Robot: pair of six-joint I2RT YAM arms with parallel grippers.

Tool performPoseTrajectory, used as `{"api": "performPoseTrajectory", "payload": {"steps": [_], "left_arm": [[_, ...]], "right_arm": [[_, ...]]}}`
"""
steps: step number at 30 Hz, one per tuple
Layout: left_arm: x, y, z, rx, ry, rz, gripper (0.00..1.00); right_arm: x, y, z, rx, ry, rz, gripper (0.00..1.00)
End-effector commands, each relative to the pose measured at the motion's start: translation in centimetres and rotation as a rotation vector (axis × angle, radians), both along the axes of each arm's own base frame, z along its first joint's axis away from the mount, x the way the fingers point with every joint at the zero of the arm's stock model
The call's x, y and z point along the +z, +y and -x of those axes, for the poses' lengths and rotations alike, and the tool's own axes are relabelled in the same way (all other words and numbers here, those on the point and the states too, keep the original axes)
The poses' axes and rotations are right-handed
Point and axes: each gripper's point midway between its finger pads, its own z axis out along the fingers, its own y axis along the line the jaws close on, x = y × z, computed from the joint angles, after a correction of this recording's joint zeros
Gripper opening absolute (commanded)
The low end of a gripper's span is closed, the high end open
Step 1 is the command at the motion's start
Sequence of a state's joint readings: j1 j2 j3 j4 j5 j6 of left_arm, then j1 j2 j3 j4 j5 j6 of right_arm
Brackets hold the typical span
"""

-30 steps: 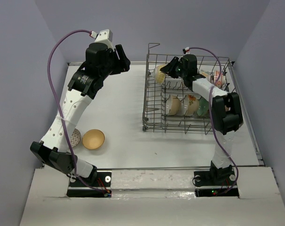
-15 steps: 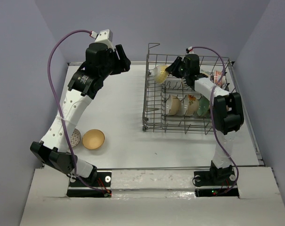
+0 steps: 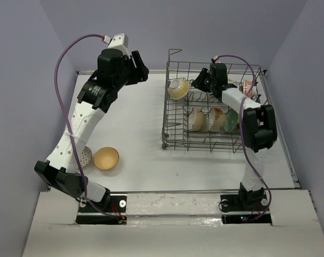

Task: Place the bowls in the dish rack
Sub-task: Turn the bowl upside down over the dish rack, then pick up the bowl from the corner of the board.

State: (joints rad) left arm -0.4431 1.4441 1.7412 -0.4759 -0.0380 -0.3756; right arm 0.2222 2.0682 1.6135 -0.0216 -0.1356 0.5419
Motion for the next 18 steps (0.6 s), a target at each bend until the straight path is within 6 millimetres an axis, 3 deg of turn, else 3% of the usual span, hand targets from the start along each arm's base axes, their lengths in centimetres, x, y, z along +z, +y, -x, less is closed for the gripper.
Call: {"api": "performPoseTrajectory", "payload": {"steps": [1, 5, 6, 9, 10, 11, 12, 13, 15, 18], "left_arm": [[1.6, 0.5, 0.3, 0.014, -0.052, 0.021, 0.68], [0.2, 1.3, 0.4, 0.057, -0.026, 0.011, 0.69], [-0.5, 1.6, 0.4, 0.077, -0.012, 0.013, 0.69], [-1.6, 2.7, 0.3, 0.132, 0.007, 0.015, 0.69], [-2.3, 3.0, 0.6, 0.149, 0.017, 0.026, 0.7], [-2.8, 3.7, 0.6, 0.172, 0.021, 0.027, 0.7], [-3.1, 4.3, 0.6, 0.191, 0.023, 0.032, 0.7], [-3.5, 5.0, 0.9, 0.211, 0.024, 0.046, 0.7], [-4.0, 6.2, 1.1, 0.244, 0.024, 0.059, 0.7], [-4.4, 9.1, 1.6, 0.316, 0.015, 0.086, 0.7]], "right_arm": [[1.9, -1.9, -0.5, -0.035, -0.029, 0.054, 0.34], [5.8, -1.8, -0.1, -0.009, -0.08, 0.066, 0.39], [8.2, -1.7, -0.4, 0.002, -0.119, 0.063, 0.39], [10.9, -0.7, 0.6, 0.062, -0.14, 0.066, 0.39], [13.0, -0.4, 1.2, 0.088, -0.168, 0.064, 0.39], [14.0, 0.7, 1.9, 0.121, -0.185, 0.063, 0.39], [15.1, 0.7, 2.4, 0.129, -0.203, 0.068, 0.4], [17.1, 1.6, 3.5, 0.151, -0.24, 0.068, 0.4], [18.4, 2.8, 5.0, 0.2, -0.262, 0.089, 0.42], [19.8, 6.5, 8.0, 0.301, -0.287, 0.123, 0.45]]}}
